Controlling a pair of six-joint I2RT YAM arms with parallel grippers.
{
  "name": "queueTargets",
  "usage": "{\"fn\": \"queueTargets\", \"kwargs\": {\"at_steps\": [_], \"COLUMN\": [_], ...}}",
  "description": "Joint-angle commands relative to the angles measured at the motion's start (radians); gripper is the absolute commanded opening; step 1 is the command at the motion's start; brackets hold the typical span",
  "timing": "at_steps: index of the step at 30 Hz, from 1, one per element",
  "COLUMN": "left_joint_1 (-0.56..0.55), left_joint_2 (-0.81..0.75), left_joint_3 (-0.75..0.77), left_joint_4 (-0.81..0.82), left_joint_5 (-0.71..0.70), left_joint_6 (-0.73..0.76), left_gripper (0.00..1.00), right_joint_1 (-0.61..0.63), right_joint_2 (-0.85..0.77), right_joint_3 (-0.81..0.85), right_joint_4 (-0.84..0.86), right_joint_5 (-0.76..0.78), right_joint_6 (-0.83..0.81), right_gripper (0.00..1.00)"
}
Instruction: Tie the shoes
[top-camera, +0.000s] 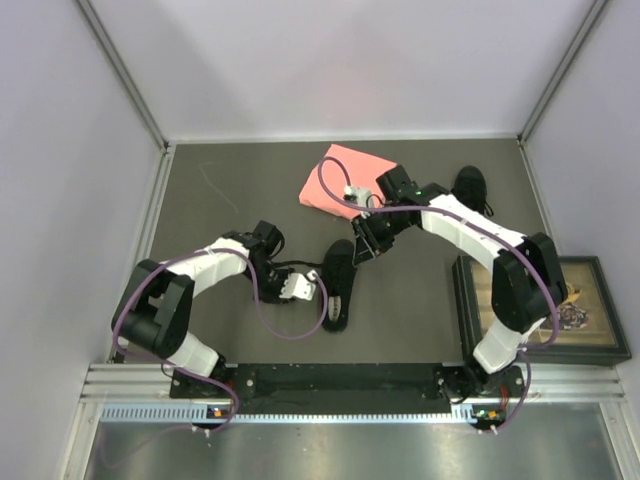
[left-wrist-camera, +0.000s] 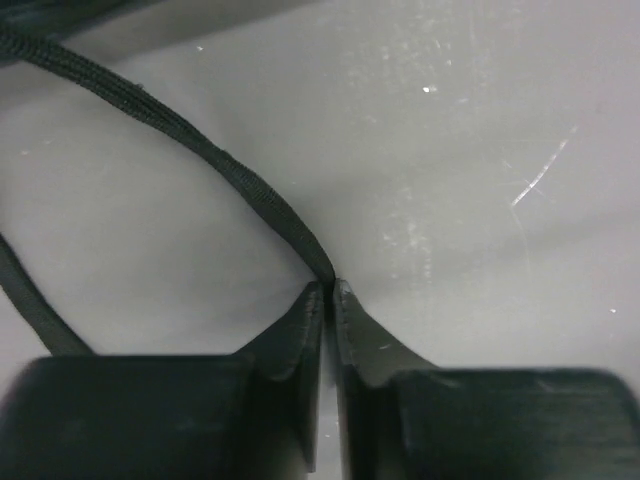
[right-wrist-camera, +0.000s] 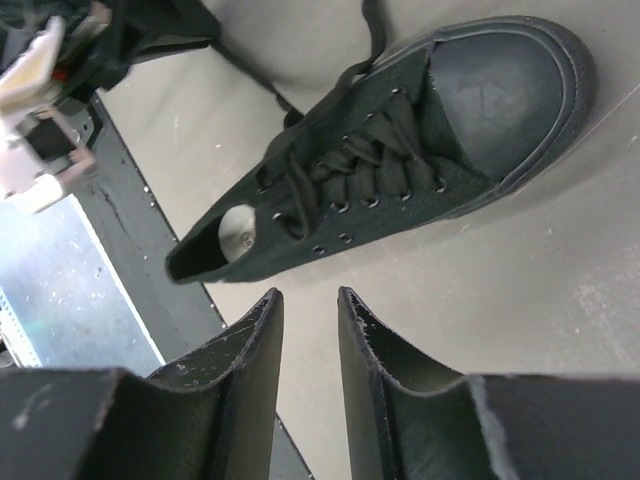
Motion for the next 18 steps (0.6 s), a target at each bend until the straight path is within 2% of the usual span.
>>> {"fn": "queueTargets", "kwargs": {"at_steps": [1, 4, 9, 18], "left_joint_1": [-0.016, -0.025, -0.044, -0.048], "left_joint_2": [-0.004, -0.035, -0.071, -0.134], "left_joint_3": [-0.043, -0.048, -0.045, -0.054], "left_joint_4": [0.039, 0.056, 0.088, 0.141], "left_joint_5": [-0.016, 0.022, 0.061, 0.117], "left_joint_6": [-0.029, -0.064, -0.144, -0.219], "left_gripper": [0.08, 0.0, 0.0, 0.0], "right_joint_1": [-0.002, 0.007, 0.035, 0.092], "right_joint_2": [0.041, 0.064, 0.093, 0.136], "right_joint_3": [0.026, 0.03, 0.044, 0.072], "right_joint_4": [0.059, 0.07, 0.07, 0.05], "right_joint_5": [-0.032, -0.032, -0.066, -0.101], "right_joint_6": [0.02, 0.02, 0.016, -0.006], "right_gripper": [0.28, 0.28, 0.28, 0.33]}}
